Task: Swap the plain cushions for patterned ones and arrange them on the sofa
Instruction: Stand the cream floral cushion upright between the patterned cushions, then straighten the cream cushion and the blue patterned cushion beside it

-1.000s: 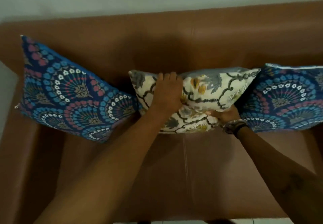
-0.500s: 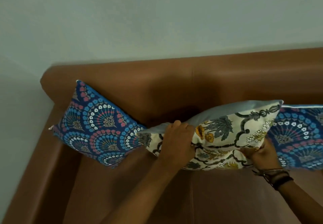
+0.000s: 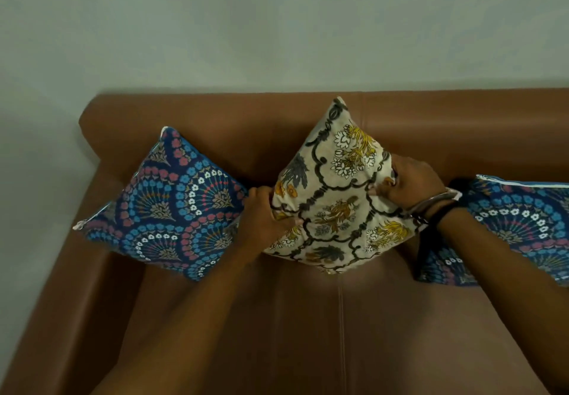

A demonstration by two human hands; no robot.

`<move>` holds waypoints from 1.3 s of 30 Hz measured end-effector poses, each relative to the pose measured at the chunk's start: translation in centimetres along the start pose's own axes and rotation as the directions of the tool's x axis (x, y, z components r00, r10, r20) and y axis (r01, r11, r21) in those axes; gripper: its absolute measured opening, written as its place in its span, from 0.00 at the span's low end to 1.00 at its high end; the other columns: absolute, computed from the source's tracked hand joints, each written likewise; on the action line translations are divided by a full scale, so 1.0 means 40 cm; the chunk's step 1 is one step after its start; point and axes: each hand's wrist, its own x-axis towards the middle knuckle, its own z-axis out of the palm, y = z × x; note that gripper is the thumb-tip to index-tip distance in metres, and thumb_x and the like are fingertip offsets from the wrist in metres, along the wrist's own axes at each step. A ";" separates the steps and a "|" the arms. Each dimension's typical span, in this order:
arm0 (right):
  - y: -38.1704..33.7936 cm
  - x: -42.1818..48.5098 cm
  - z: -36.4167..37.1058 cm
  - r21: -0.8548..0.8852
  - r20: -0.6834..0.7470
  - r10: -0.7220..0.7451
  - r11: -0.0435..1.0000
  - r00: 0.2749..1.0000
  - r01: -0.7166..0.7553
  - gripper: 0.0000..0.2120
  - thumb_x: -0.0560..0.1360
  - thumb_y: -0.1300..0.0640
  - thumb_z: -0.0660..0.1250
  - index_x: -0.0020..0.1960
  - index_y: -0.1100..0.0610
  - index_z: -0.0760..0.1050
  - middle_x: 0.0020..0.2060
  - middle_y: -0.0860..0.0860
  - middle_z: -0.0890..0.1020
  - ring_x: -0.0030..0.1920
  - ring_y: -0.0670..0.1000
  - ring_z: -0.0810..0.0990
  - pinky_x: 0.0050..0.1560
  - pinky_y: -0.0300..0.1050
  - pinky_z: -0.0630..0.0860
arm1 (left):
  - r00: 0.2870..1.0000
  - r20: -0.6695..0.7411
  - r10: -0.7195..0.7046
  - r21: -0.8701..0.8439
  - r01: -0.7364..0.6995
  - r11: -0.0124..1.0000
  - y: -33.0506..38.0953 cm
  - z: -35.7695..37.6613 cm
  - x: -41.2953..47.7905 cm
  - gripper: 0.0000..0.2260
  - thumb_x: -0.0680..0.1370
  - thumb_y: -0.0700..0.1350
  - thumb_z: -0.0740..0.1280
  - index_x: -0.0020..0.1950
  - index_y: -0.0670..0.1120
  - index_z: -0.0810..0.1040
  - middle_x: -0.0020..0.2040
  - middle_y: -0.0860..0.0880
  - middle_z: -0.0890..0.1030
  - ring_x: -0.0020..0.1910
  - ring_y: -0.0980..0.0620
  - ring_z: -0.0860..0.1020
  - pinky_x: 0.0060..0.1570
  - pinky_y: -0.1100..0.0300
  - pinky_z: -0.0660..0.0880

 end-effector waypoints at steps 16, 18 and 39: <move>0.100 -0.042 0.038 -0.035 0.242 0.274 0.961 0.931 -0.274 0.26 0.72 0.48 0.73 0.67 0.54 0.72 0.59 0.57 0.82 0.57 0.61 0.80 0.56 0.57 0.78 | 0.986 0.100 0.134 -0.059 -0.129 0.990 0.015 0.033 -0.028 0.42 0.68 0.57 0.78 0.76 0.47 0.65 0.70 0.47 0.69 0.69 0.47 0.70 0.68 0.47 0.71; 0.117 -0.058 0.053 -0.020 0.265 0.306 0.950 0.914 -0.313 0.25 0.72 0.48 0.72 0.67 0.54 0.72 0.57 0.57 0.82 0.56 0.61 0.80 0.56 0.57 0.79 | 0.976 0.146 0.163 -0.045 -0.158 0.986 0.008 0.028 -0.037 0.42 0.69 0.58 0.77 0.78 0.48 0.62 0.72 0.48 0.69 0.70 0.49 0.69 0.69 0.48 0.70; 0.548 -0.549 -0.008 0.287 -0.113 0.671 0.728 0.733 -0.622 0.38 0.67 0.42 0.76 0.70 0.57 0.69 0.66 0.60 0.73 0.67 0.62 0.71 0.64 0.61 0.73 | 0.570 0.092 0.816 0.224 -0.811 0.541 0.414 0.336 -0.230 0.30 0.74 0.48 0.68 0.75 0.44 0.66 0.73 0.44 0.70 0.73 0.46 0.65 0.74 0.48 0.57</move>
